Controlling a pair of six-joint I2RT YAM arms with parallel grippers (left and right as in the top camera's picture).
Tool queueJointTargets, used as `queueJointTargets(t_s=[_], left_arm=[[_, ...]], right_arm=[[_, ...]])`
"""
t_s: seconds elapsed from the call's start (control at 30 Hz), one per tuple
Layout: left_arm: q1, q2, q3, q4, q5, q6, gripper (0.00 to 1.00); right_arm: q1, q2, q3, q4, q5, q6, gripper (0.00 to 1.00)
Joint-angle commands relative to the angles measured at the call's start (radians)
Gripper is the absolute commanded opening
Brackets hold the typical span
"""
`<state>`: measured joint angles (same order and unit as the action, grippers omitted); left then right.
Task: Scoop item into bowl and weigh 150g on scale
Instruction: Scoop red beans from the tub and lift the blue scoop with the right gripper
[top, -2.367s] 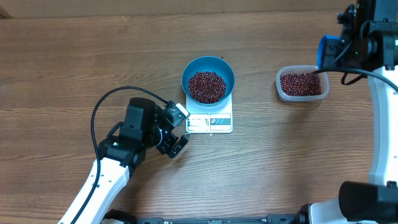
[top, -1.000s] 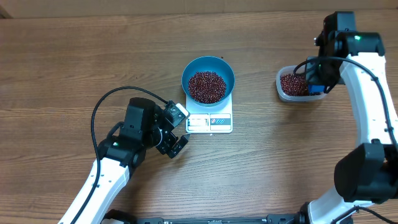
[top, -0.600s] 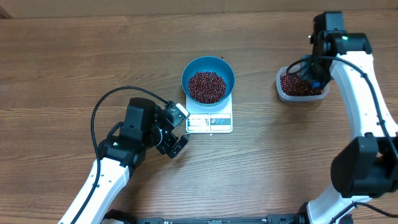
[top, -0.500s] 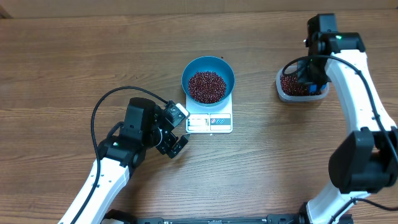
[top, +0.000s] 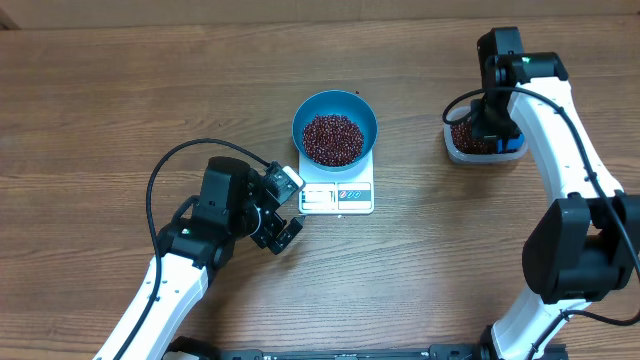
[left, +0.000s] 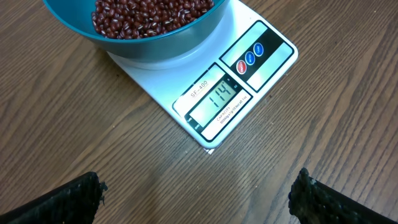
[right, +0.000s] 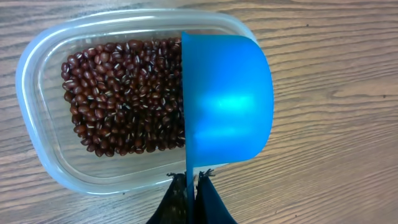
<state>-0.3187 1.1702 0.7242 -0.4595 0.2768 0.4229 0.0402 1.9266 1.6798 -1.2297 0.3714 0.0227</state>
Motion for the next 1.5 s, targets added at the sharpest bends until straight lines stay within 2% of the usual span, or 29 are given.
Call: queueJointTargets(t_s=[0.0, 0.23, 0.8, 1.13, 1.47], left_arm=[[0.004, 0.008, -0.005, 0.000, 0.001, 0.019, 0.99], [0.004, 0.008, -0.005, 0.000, 0.001, 0.019, 0.99], [0.004, 0.008, -0.005, 0.000, 0.001, 0.019, 1.00], [0.004, 0.008, -0.005, 0.000, 0.001, 0.019, 0.99], [0.004, 0.008, -0.005, 0.000, 0.001, 0.019, 0.99]], right_arm=[[-0.002, 0.038, -0.037, 0.007, -0.007, 0.002, 0.04], [0.011, 0.082, -0.039, -0.004, -0.105, -0.023, 0.04], [0.036, 0.063, -0.005, -0.028, -0.351, -0.071, 0.04], [-0.156, 0.026, 0.016, -0.044, -0.635, -0.111, 0.04], [-0.330, 0.026, 0.016, -0.043, -0.816, -0.152, 0.04]])
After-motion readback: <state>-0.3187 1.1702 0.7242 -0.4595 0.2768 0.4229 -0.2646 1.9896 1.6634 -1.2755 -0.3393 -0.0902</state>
